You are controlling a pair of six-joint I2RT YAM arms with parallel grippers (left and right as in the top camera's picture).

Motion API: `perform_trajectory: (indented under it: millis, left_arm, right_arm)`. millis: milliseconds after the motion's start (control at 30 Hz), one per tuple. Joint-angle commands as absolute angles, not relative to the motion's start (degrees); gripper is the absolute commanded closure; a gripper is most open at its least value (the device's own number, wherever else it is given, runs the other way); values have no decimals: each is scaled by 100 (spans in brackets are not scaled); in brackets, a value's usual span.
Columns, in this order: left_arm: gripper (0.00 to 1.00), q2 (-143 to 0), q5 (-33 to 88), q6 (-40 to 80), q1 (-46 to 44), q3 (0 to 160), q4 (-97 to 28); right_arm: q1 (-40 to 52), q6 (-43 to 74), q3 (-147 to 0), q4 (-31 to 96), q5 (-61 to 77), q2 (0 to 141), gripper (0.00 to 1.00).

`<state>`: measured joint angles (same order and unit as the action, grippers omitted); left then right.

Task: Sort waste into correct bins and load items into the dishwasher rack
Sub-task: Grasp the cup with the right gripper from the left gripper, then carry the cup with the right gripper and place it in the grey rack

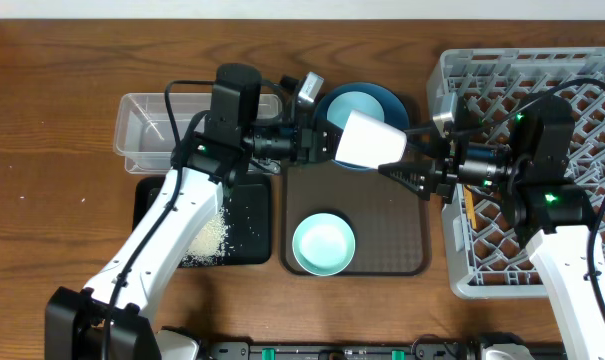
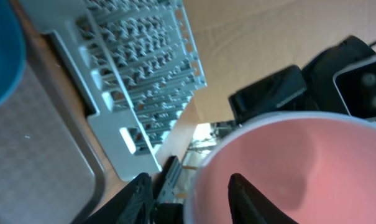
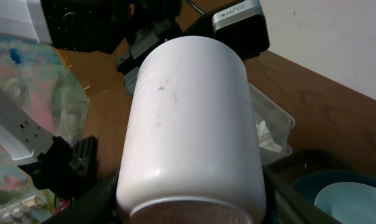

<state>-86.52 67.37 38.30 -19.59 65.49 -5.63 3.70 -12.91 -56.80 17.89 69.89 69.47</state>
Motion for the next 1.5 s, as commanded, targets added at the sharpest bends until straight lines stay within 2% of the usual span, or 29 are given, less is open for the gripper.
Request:
perform_trajectory:
  millis: [0,267,567,767,833,1033,1200,1300,1467]
  left_arm:
    - [54,-8648,6344,3691,-1710,6646,-554]
    - [47,-8648,6031,3551,-985,6643,-825]
    - [47,-8648,5275,2742,-742,6637,-2171]
    - [46,-8648,4908,2672,-746,6600,-2829]
    - [39,-8648,4875,2679,-746,6587,-2958]
    - [33,-8648,4877,2679,-746,6584,-3109]
    - [26,-8648,4875,2679,-746,6584,-3107]
    - [18,-8648,4875,2679,-746,6584,-3105]
    - [13,-8648,4875,2679,-746,6584,-3105]
  right_arm:
    - [368,-1223,-5732,1778,7030,6932,63]
    - [320,-961,-5732,1802,6611,6932,63]
    - [259,10,-5732,2126,3826,6932,63]
    - [93,508,-5732,2519,1800,6932,64]
    - [51,672,-5732,2536,1164,6932,64]
    - [-1,834,-5732,2554,-233,6932,64]
    - [1,829,-5732,2576,-611,6973,65]
    - [-1,827,-5732,2578,-768,7083,65]
    - [-1,829,-5732,2547,-770,7354,65]
